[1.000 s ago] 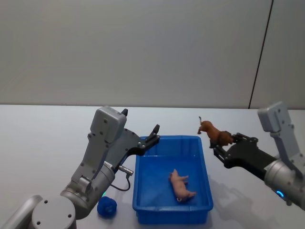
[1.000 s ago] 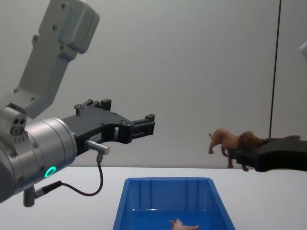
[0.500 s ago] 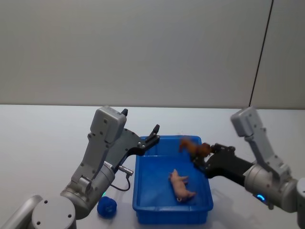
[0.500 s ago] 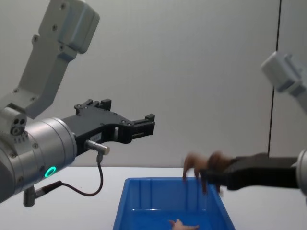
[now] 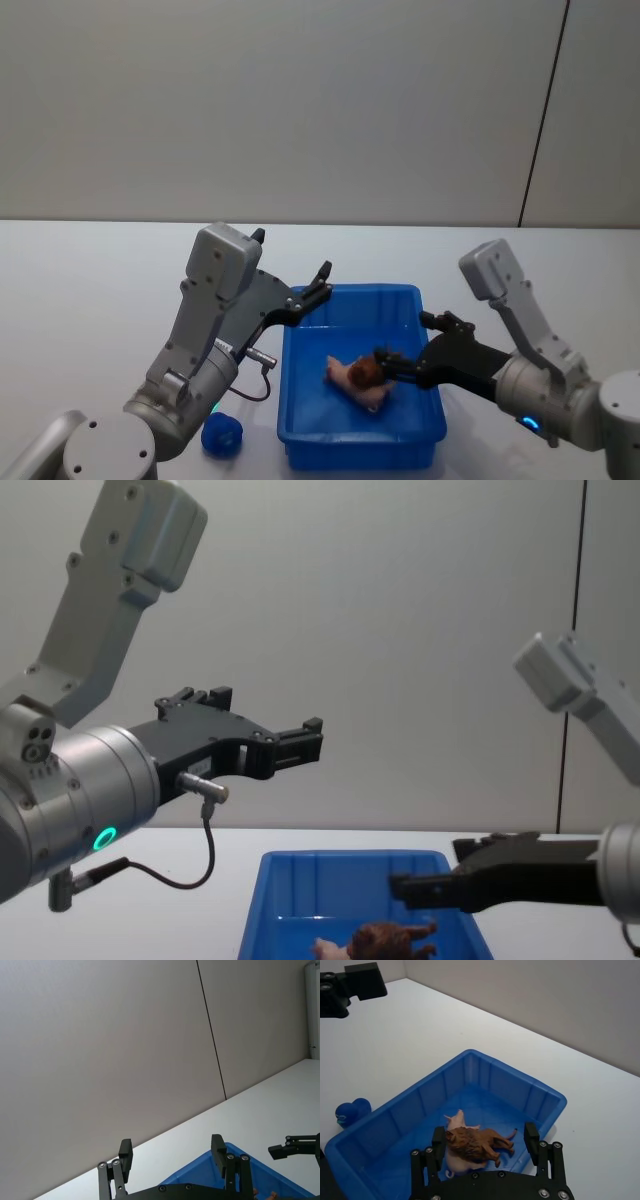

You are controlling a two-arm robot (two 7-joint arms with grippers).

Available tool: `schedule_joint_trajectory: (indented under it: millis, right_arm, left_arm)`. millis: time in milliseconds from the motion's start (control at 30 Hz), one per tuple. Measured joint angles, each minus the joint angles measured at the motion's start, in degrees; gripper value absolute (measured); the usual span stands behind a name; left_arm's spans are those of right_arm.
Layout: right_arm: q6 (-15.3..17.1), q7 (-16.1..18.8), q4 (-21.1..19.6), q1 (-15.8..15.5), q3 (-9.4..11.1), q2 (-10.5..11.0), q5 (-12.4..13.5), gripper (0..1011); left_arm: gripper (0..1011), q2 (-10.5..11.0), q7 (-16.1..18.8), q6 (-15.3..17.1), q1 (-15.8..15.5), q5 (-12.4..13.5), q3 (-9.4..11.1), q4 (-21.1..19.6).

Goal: Pick up the two dolls from the table and place them into the box.

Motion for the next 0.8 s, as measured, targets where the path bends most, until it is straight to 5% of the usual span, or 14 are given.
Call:
schedule_joint_trajectory:
  millis: [133, 800]
  right_arm:
    - [-0.8, 0.0, -0.1, -0.4, 0.6, 0.8, 0.4, 1001]
    - [-5.1, 1.0, -2.7, -5.1, 5.0, 7.6, 3.3, 1001]
  left_arm:
    - [1001, 0.0, 0.0, 0.0, 0.0, 0.0, 0.0, 0.0]
    - [1000, 0.0, 0.0, 0.0, 0.0, 0.0, 0.0, 0.0]
